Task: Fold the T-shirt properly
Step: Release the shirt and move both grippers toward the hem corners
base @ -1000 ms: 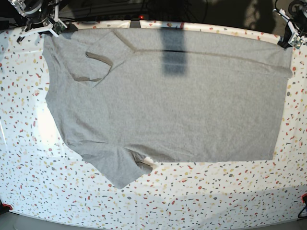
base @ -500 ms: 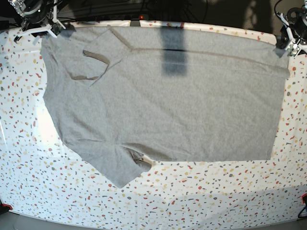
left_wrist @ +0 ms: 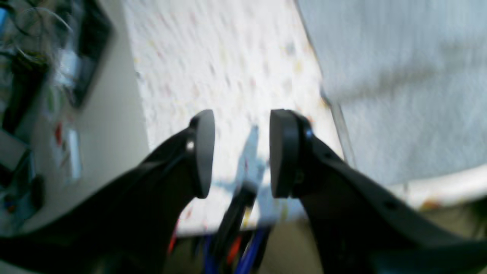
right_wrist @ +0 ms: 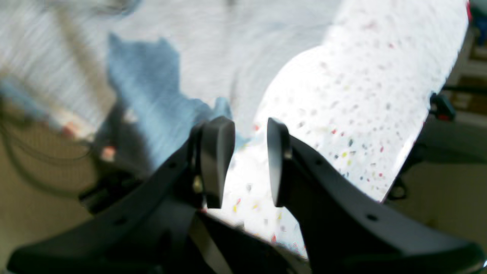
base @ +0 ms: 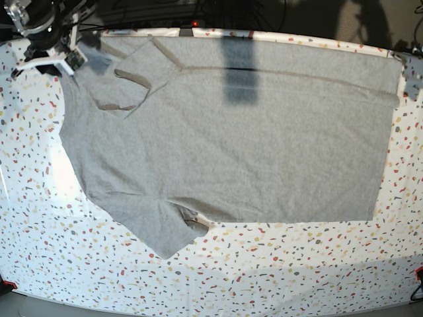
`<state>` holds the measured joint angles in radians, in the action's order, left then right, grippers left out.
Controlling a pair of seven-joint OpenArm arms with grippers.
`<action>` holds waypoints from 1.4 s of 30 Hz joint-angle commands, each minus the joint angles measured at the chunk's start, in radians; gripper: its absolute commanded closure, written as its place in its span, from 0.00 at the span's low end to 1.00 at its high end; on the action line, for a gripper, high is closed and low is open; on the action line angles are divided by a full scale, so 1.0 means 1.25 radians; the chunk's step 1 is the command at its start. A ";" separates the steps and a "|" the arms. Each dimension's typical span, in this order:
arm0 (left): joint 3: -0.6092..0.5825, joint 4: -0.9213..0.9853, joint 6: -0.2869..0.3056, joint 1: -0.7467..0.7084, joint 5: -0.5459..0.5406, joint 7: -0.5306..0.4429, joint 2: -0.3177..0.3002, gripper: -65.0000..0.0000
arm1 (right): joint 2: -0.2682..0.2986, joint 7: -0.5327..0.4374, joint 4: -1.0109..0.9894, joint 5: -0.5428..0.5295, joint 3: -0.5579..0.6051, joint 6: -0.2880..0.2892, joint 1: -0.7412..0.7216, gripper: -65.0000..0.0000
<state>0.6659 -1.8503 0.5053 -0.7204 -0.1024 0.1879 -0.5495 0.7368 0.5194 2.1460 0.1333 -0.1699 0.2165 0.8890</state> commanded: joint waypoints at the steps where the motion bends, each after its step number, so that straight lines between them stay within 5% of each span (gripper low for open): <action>1: 0.005 -0.011 -0.003 -0.004 -0.026 -0.028 -0.016 0.64 | 0.009 -0.021 0.013 -0.031 -0.006 -0.010 -0.019 0.71; 7: -0.034 0.036 0.000 0.088 -0.114 0.020 -0.015 0.64 | 0.006 -0.026 -0.007 -0.289 -0.006 -0.004 -0.166 0.71; 18: -0.217 0.234 0.030 0.389 -0.176 0.096 -0.015 0.64 | 0.002 -0.052 -0.215 -0.363 -0.005 0.000 -0.404 0.71; 27: -0.299 0.559 0.034 0.713 -0.183 0.129 -0.011 0.64 | 0.002 -0.014 -0.437 -0.497 -0.005 0.135 -0.652 0.71; 32: -0.299 0.759 0.085 0.875 -0.181 0.095 -0.009 0.64 | 0.002 -0.010 -0.624 -0.593 -0.005 0.242 -0.793 0.71; 38: -0.299 1.029 0.093 1.072 -0.072 -0.002 0.031 0.64 | -0.054 0.185 -0.815 -0.616 -0.003 0.350 -1.016 0.71; 42: -0.299 1.168 0.084 1.193 0.049 0.002 0.073 0.64 | -0.092 0.255 -0.863 -0.613 -0.002 0.371 -1.096 0.71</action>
<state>0.2890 -0.3729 0.6098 0.7460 -0.0330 0.2104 -0.4324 0.5968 0.8425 1.0599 -0.6281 -0.1650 0.6746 -0.4641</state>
